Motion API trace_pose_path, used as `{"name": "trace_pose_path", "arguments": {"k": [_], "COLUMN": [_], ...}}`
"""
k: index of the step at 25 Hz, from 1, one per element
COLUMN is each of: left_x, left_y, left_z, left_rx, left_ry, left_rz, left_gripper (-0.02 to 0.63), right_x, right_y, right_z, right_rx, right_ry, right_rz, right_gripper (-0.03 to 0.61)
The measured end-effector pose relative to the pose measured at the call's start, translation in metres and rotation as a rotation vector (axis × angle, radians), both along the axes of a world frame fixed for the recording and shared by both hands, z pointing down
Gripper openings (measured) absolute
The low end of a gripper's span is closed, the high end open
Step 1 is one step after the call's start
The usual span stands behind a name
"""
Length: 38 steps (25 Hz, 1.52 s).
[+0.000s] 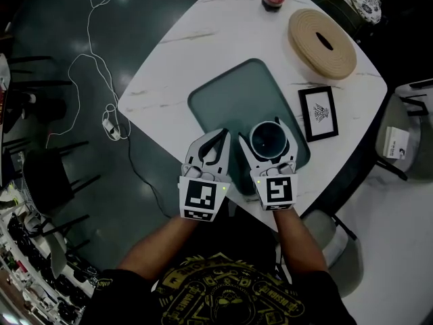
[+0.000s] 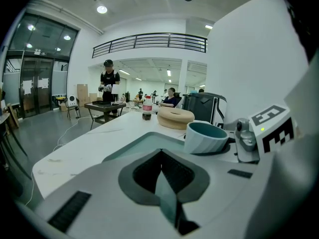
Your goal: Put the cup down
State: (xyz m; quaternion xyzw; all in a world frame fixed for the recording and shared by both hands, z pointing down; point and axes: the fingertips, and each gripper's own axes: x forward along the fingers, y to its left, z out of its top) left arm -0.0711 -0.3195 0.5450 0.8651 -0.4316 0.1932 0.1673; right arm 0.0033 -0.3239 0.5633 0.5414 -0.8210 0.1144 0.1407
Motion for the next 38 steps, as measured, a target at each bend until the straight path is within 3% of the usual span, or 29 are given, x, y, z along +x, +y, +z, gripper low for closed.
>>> {"name": "trace_pose_path", "arguments": {"k": [17, 30, 31, 38], "left_x": [0.001, -0.007, -0.007, -0.008], "left_y": [0.011, 0.034, 0.035, 0.046], "left_z": [-0.030, -0.063, -0.064, -0.077], "left_rx": [0.041, 0.048, 0.045, 0.052], "left_ry": [0.039, 0.131, 0.138, 0.178], "left_rz": [0.002, 0.070, 0.075, 0.100], "left_gripper": [0.011, 0.011, 0.011, 0.011], "right_x": [0.009, 0.010, 0.010, 0.014], "right_y": [0.021, 0.064, 0.066, 0.084], "right_z": [-0.007, -0.077, -0.081, -0.104], "right_rx": [-0.074, -0.020, -0.015, -0.027], "right_ry": [0.001, -0.054, -0.047, 0.009], "right_rz": [-0.002, 0.145, 0.155, 0.235], "right_gripper": [0.435, 0.431, 0.418, 0.127]}}
